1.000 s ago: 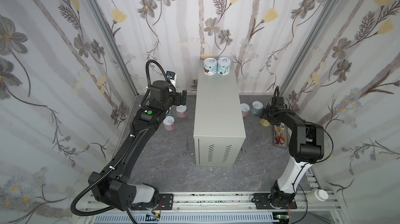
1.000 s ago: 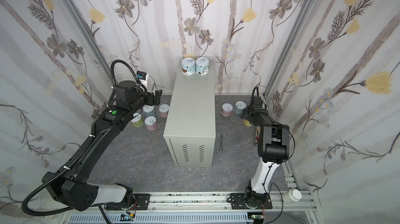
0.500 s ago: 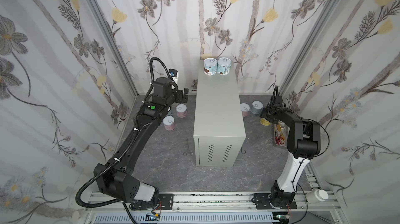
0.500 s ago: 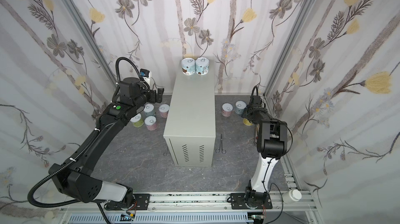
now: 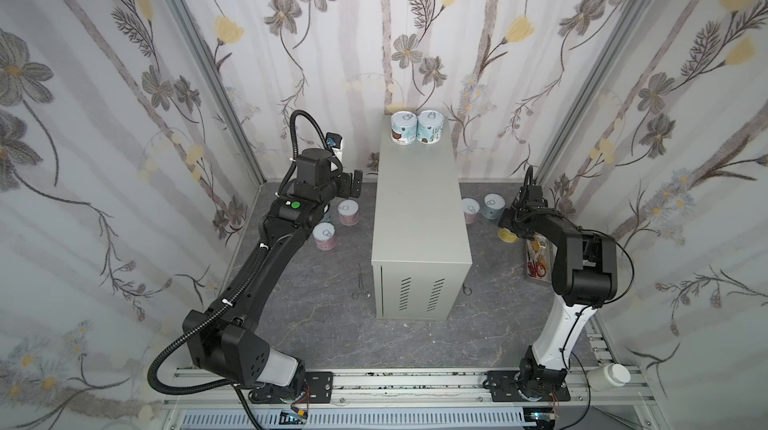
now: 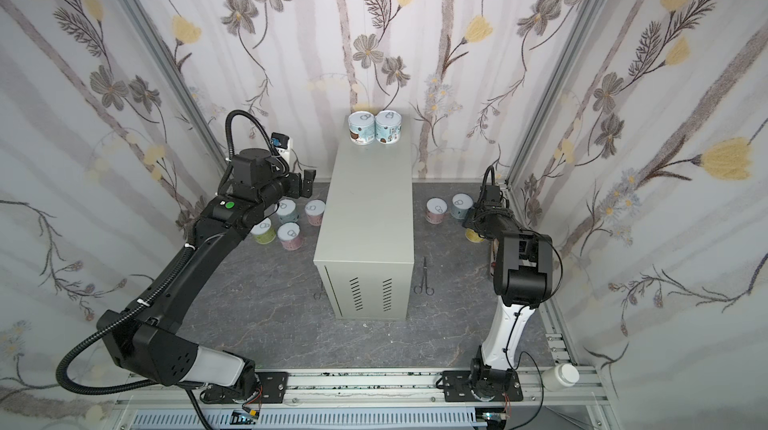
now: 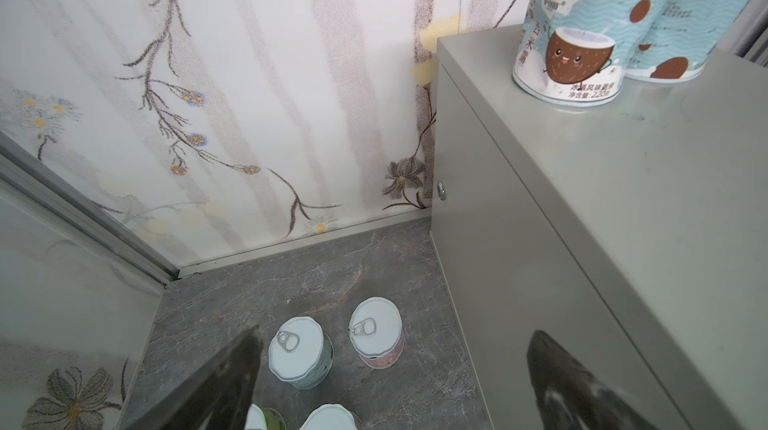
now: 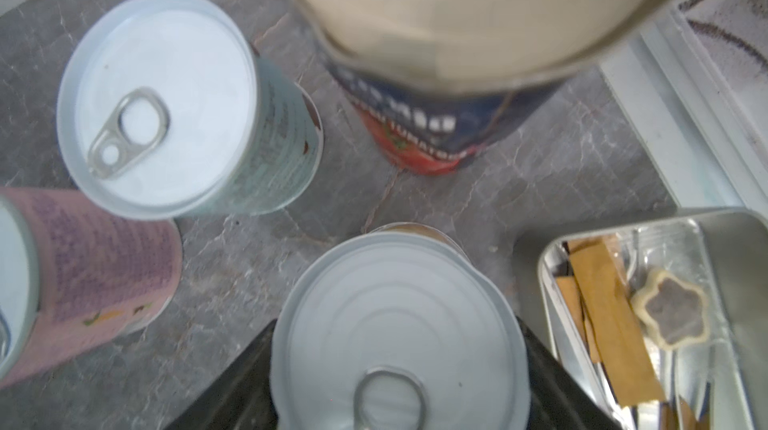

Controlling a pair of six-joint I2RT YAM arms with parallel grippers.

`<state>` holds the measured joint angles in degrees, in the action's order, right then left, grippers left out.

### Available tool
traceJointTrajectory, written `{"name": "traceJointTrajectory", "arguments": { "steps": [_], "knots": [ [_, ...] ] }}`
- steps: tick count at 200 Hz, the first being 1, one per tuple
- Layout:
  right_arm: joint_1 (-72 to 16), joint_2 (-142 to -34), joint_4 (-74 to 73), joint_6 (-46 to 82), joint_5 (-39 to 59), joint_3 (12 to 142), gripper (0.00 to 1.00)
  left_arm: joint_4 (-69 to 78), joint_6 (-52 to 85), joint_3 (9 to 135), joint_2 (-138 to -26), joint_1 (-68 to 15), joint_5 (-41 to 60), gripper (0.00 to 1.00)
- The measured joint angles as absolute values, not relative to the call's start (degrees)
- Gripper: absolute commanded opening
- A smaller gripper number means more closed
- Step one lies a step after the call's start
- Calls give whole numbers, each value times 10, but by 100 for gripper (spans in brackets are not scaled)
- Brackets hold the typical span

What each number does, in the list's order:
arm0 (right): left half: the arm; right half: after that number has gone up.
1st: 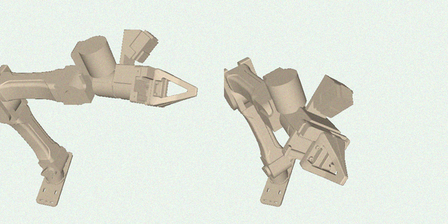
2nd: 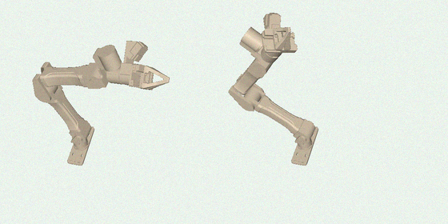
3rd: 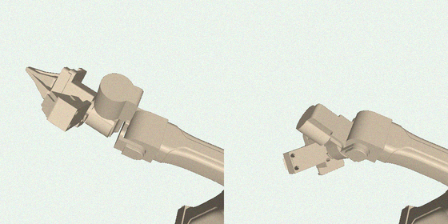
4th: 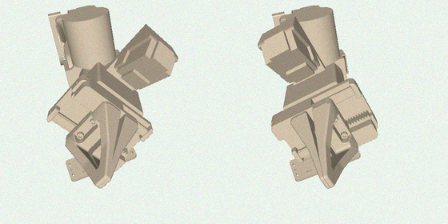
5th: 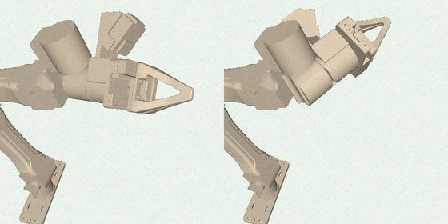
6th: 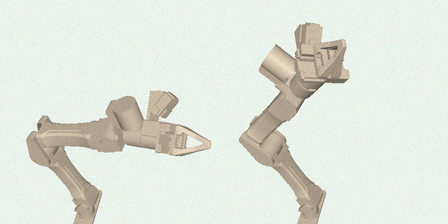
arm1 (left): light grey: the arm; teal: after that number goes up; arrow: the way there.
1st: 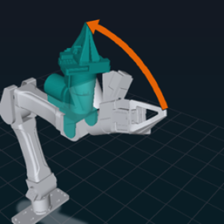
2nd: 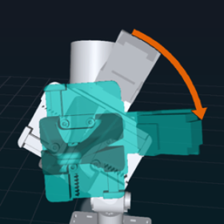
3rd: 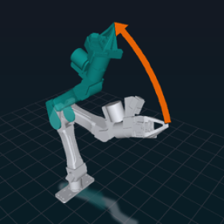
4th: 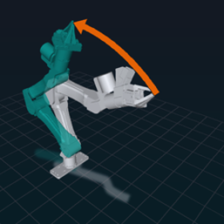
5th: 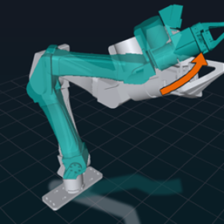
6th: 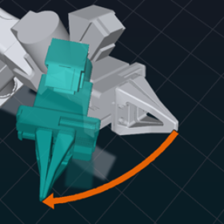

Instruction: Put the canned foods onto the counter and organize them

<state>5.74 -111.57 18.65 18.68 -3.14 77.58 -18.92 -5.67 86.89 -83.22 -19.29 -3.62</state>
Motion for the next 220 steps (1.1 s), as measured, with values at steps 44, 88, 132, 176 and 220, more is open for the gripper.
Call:
{"name": "traceJointTrajectory", "arguments": {
  "steps": [44,88,132,176,220],
  "knots": [
    [51,-1051,237,168,-35,765,46,-189,-61,868,-823,-192,-32,100],
    [43,-979,291,148,-44,798,45,-186,-63,850,-803,-192,-27,100],
    [11,-930,342,114,-48,893,44,-181,-65,835,-785,-189,-23,100],
    [-43,-926,401,68,-38,1046,44,-175,-65,821,-758,-186,-22,100],
    [-96,-947,407,56,-33,1155,44,-171,-67,821,-741,-184,-14,100]
  ]
}}
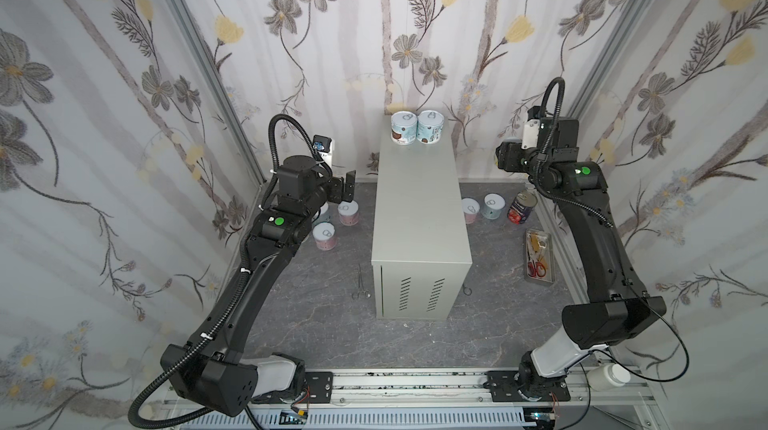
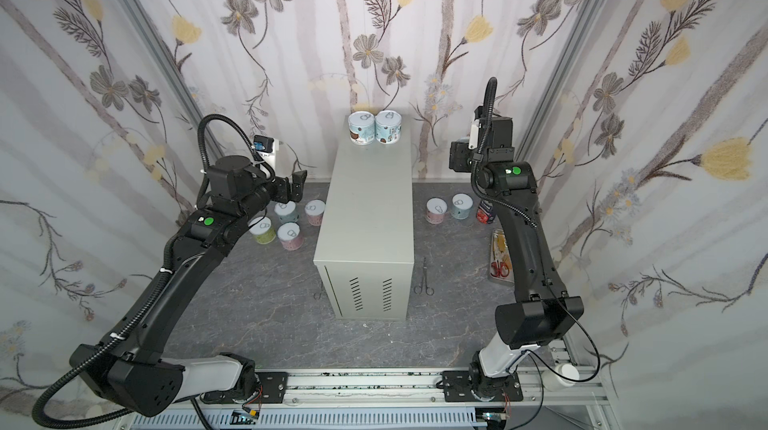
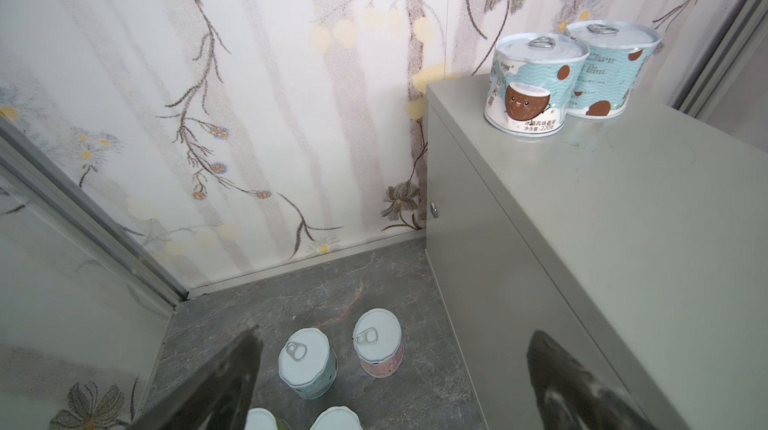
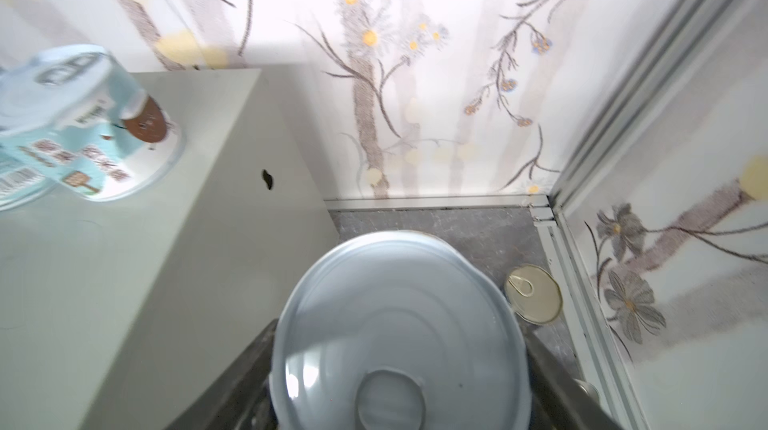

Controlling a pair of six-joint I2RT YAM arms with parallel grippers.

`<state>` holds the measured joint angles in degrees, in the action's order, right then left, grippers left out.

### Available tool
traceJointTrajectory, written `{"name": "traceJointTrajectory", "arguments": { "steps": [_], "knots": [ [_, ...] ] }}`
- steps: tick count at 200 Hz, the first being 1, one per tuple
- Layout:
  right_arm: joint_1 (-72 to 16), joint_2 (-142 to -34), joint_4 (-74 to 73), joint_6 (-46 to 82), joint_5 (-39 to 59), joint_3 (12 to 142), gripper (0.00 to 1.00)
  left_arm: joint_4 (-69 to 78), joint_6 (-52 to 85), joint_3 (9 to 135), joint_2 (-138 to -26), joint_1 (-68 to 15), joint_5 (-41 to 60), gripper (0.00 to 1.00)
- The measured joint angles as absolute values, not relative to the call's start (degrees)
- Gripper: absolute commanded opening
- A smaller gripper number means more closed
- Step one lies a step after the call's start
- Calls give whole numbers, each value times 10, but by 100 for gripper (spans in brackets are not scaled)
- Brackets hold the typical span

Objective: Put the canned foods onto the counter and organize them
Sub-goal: 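Grasp the yellow can with the right gripper and lift it up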

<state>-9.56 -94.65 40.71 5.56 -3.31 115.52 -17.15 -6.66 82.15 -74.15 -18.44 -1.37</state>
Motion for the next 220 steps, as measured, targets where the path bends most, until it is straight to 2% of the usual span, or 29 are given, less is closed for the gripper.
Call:
{"name": "traceJointTrajectory", "arguments": {
  "steps": [81,220],
  "knots": [
    [-178,-1012,430,44,-5,1283,43,-181,-60,819,-726,-184,12,100],
    [-260,-1072,433,11,15,1334,46,-195,-53,804,-698,-184,22,100]
  ]
}}
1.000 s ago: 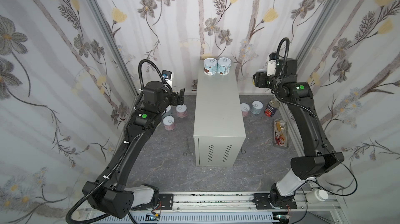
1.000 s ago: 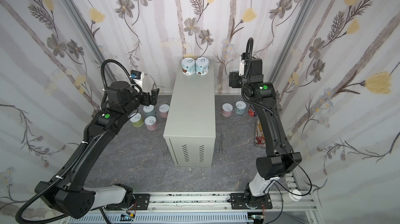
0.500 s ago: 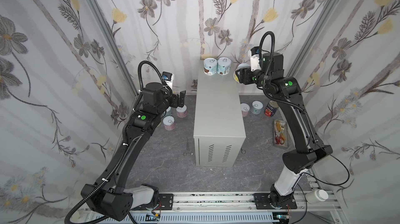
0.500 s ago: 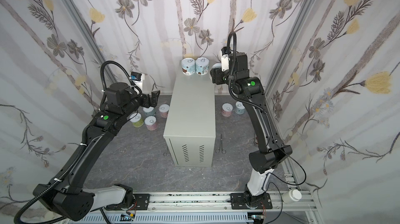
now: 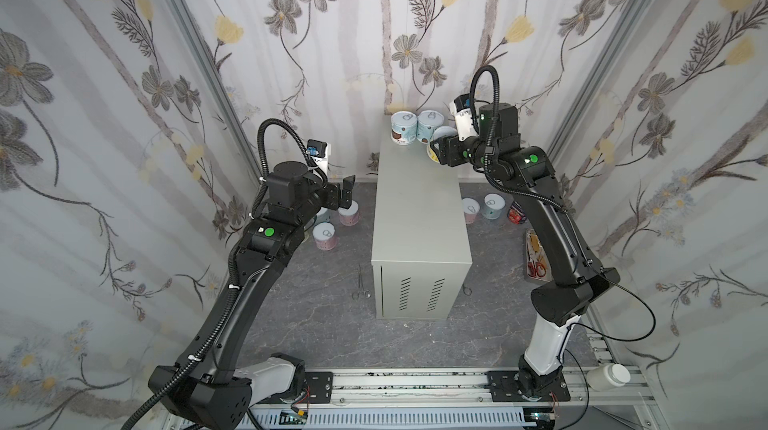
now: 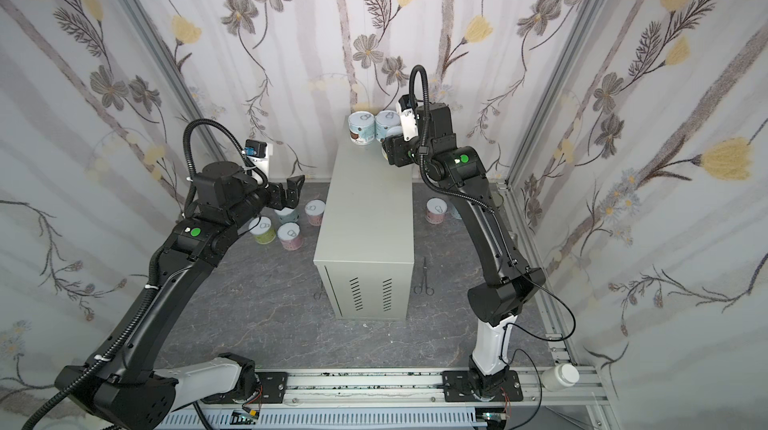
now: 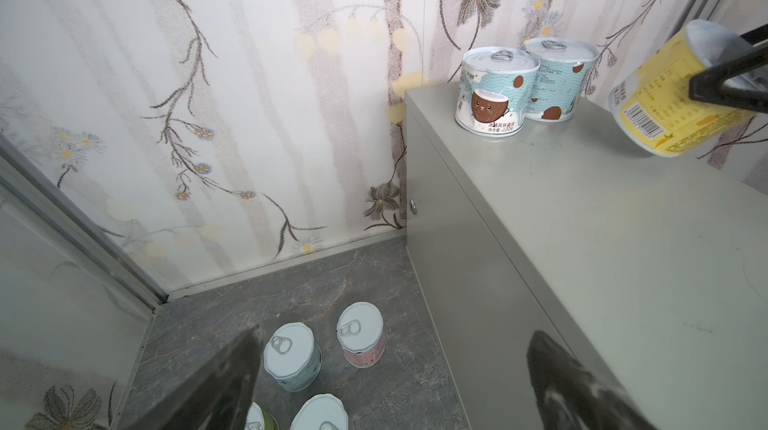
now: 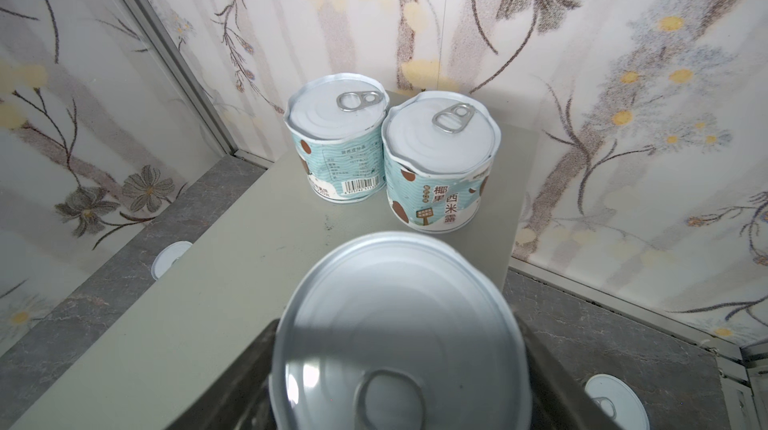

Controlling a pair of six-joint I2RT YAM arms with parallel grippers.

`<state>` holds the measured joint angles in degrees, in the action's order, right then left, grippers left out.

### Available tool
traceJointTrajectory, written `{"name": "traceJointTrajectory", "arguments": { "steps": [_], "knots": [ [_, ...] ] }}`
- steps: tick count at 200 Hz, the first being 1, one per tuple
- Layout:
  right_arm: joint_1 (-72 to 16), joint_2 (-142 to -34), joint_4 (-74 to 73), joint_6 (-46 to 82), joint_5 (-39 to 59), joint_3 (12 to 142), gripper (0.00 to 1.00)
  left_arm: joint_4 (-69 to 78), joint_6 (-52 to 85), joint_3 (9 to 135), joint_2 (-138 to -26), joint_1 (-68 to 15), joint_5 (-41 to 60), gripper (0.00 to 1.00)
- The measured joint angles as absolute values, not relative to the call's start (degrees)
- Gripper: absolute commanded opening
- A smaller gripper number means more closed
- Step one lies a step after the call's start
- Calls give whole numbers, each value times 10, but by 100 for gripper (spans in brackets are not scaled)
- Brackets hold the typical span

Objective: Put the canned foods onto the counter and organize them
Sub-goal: 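Grasp the yellow can with the right gripper and lift it up, then carry the yellow can over the cabinet top toward the light-blue cans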

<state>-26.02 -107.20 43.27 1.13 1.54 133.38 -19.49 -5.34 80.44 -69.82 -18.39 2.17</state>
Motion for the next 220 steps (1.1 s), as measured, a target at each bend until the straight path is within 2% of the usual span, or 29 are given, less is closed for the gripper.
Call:
{"name": "traceJointTrajectory", "arguments": {
  "steps": [26,70,168,220],
  "knots": [
    [-267,-1082,437,1,9,1335,48,-196,-50,804,-698,-184,22,100],
    [-269,-1092,435,-8,0,1343,57,-195,-45,804,-700,-184,22,100],
    [-269,-1105,418,-15,12,1347,67,-200,-43,804,-705,-184,22,100],
    [-266,-1105,418,-15,21,1347,79,-200,-43,804,-705,-184,22,100]
  ]
}}
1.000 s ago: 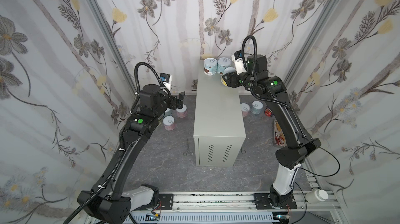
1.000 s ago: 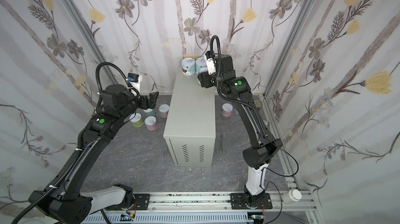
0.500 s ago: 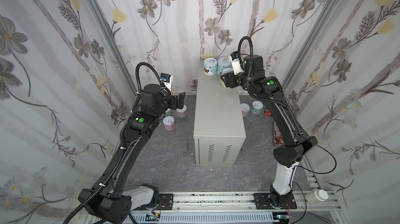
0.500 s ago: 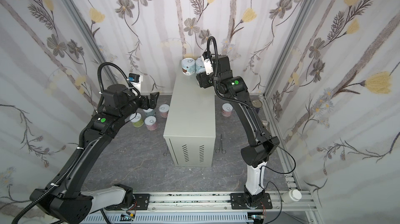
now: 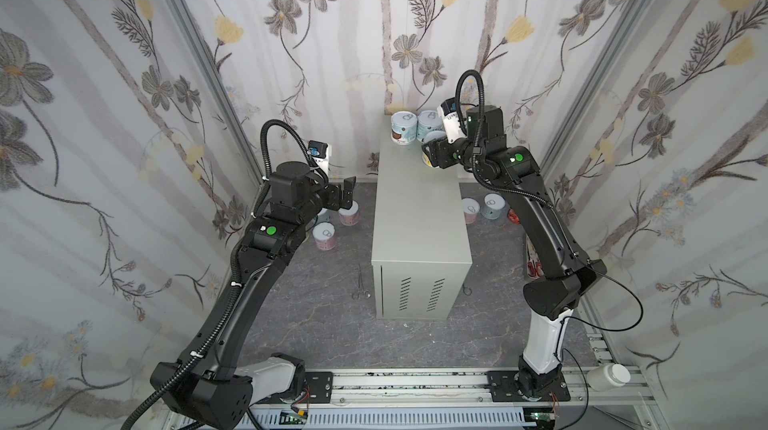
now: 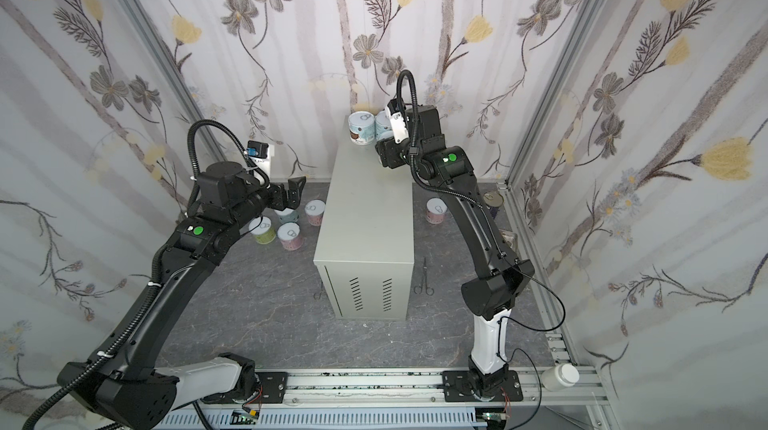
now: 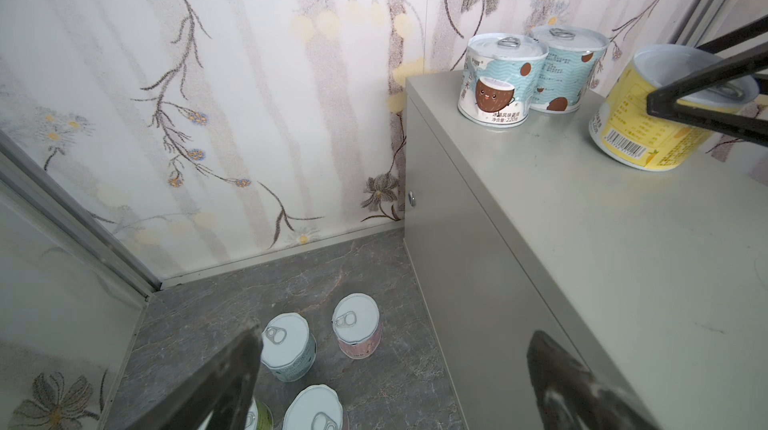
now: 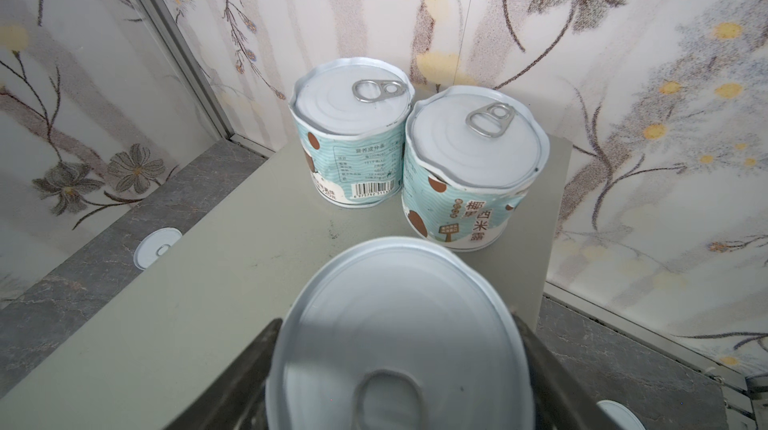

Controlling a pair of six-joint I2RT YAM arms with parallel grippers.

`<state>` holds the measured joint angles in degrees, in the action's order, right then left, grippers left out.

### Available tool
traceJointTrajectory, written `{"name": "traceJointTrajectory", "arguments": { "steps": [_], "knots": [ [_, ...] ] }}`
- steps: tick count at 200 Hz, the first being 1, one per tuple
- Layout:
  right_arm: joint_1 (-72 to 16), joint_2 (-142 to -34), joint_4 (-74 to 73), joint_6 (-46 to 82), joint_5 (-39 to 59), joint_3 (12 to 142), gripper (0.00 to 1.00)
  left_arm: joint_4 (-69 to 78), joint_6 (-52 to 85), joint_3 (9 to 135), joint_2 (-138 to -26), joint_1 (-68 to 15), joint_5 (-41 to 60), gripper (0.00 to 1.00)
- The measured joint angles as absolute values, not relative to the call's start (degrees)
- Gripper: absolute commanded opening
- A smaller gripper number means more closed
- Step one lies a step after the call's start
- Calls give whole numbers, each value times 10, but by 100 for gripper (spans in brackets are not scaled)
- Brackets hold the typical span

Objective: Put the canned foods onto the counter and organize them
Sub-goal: 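Carry the yellow can over the cabinet top toward the light-blue cans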

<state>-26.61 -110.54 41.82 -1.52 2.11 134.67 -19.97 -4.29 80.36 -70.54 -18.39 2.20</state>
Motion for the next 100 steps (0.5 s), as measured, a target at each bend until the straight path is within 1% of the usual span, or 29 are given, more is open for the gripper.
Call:
{"name": "traceJointTrajectory", "arguments": {
  "steps": [34,78,100],
  "knots": [
    [-255,-1105,422,-11,50,1347,88,-200,-43,803,-705,-184,22,100],
    [-251,-1093,417,-9,72,1331,92,-199,-41,802,-703,-184,22,100],
    [-251,-1056,394,-12,85,1273,96,-200,-41,804,-704,-184,22,100]
  ]
}}
